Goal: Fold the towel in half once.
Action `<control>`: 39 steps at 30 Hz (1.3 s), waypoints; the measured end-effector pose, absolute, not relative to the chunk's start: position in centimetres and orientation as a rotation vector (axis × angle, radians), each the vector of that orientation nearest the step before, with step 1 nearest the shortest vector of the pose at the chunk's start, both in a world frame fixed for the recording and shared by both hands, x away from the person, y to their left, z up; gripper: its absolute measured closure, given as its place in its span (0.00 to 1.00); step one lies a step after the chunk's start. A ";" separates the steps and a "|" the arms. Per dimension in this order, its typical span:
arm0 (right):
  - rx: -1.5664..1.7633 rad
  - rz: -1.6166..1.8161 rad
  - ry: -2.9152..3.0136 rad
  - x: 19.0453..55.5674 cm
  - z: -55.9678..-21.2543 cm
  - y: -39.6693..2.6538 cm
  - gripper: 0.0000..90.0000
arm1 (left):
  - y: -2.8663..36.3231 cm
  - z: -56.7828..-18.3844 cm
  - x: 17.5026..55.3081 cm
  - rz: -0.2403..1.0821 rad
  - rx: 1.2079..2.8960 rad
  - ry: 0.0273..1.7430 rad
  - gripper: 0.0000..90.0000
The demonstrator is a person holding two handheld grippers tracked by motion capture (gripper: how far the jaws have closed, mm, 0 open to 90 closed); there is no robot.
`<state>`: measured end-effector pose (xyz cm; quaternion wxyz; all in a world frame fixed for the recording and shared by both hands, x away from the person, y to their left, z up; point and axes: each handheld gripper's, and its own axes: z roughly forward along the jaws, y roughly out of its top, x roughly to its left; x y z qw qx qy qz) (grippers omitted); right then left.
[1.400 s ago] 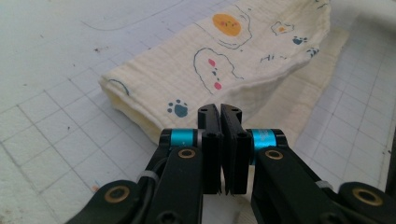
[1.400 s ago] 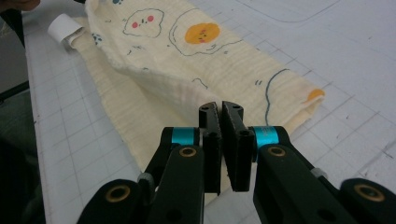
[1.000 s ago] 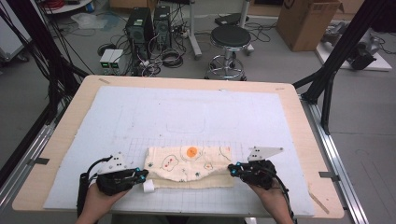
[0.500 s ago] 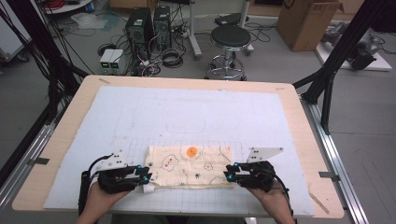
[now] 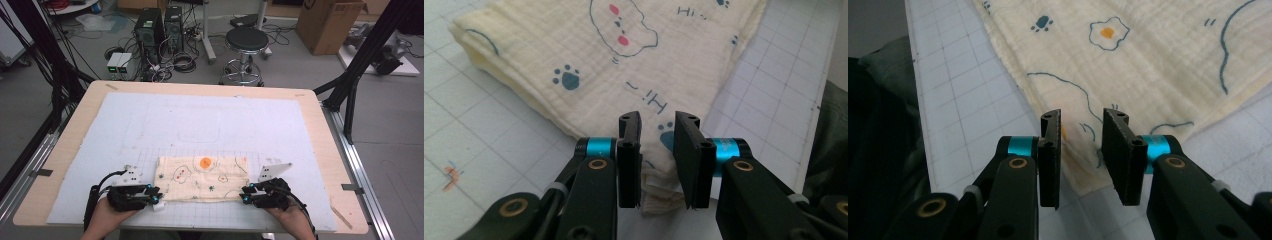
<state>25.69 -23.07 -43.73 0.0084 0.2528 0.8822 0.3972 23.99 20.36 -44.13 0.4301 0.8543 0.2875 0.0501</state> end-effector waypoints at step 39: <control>0.803 1.428 2.695 24.6 -41.9 -23.4 0.77 | 20.4 -43.3 24.5 0.128 2.023 0.739 0.74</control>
